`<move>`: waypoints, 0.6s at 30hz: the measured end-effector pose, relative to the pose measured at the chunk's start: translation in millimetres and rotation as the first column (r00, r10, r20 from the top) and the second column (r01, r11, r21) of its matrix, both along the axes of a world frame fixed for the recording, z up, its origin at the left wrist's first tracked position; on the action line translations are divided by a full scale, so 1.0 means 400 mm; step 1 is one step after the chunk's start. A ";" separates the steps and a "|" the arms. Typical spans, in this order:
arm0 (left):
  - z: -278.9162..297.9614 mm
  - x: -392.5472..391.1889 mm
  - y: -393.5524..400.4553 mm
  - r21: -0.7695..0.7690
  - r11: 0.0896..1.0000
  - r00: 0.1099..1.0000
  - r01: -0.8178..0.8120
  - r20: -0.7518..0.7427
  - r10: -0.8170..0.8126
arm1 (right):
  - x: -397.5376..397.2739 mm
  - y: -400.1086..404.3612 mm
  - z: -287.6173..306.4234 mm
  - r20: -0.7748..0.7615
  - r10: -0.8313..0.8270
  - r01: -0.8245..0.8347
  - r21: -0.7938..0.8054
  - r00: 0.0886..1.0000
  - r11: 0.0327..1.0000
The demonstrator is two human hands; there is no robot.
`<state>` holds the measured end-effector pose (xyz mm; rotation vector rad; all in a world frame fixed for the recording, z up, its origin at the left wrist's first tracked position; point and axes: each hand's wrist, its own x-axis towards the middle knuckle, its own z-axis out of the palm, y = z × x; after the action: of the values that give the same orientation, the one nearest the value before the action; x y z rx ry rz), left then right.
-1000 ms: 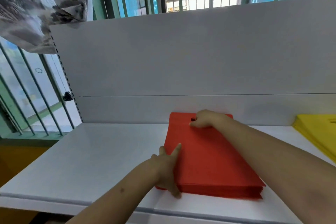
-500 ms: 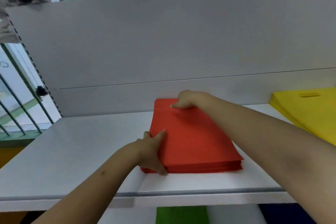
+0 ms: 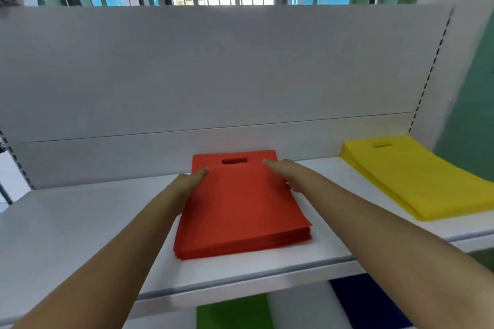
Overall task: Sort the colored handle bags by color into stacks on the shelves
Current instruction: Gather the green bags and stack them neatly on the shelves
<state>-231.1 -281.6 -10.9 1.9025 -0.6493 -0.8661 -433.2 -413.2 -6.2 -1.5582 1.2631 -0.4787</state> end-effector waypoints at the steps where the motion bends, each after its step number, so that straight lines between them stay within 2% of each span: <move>1: 0.002 -0.003 -0.005 -0.007 1.000 1.000 -0.003 0.004 0.003 | 0.010 0.007 -0.002 0.038 0.006 -0.006 0.002 0.999 1.000; 6: 0.008 0.003 -0.038 0.055 0.998 0.996 -0.016 0.087 0.011 | 0.011 0.026 0.005 0.128 0.061 -0.071 0.076 0.990 0.995; 7: 0.018 -0.011 -0.043 0.101 0.994 0.984 -0.038 0.175 0.019 | -0.004 0.030 0.013 0.120 0.048 -0.056 0.067 0.992 0.996; 8: 0.030 -0.032 -0.052 0.140 0.987 0.944 -0.082 0.329 0.032 | -0.022 0.025 0.019 0.084 0.022 -0.024 0.018 0.996 1.000; 9: 0.044 -0.061 -0.066 0.119 0.986 0.869 -0.117 0.494 0.044 | -0.049 0.017 0.024 0.016 -0.003 0.005 -0.072 1.000 0.997; 10: 0.060 -0.100 -0.082 0.024 0.994 0.798 -0.109 0.598 0.073 | -0.083 0.005 0.029 -0.061 -0.031 0.021 -0.166 0.998 0.986; 11: 0.073 -0.149 -0.103 -0.092 0.995 0.773 -0.045 0.627 0.093 | -0.125 -0.008 0.038 -0.124 -0.062 0.029 -0.252 0.990 0.967; 13: 0.091 -0.260 -0.162 -0.247 0.961 0.837 0.128 0.546 0.029 | -0.232 -0.055 0.054 -0.185 -0.096 0.027 -0.346 0.978 0.938; 16: 0.094 -0.467 -0.263 -0.336 0.910 0.962 0.243 0.201 -0.183 | -0.441 -0.160 0.084 -0.212 -0.203 0.105 -0.400 0.956 0.910; 18: 0.074 -0.593 -0.340 -0.320 0.915 0.965 0.246 -0.005 -0.262 | -0.594 -0.253 0.090 -0.217 -0.291 0.182 -0.416 0.932 0.891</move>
<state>-468.2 -417.6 18.8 1.5247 -0.9624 -0.9051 -671.0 -514.4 29.8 -1.8573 1.6625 -0.7270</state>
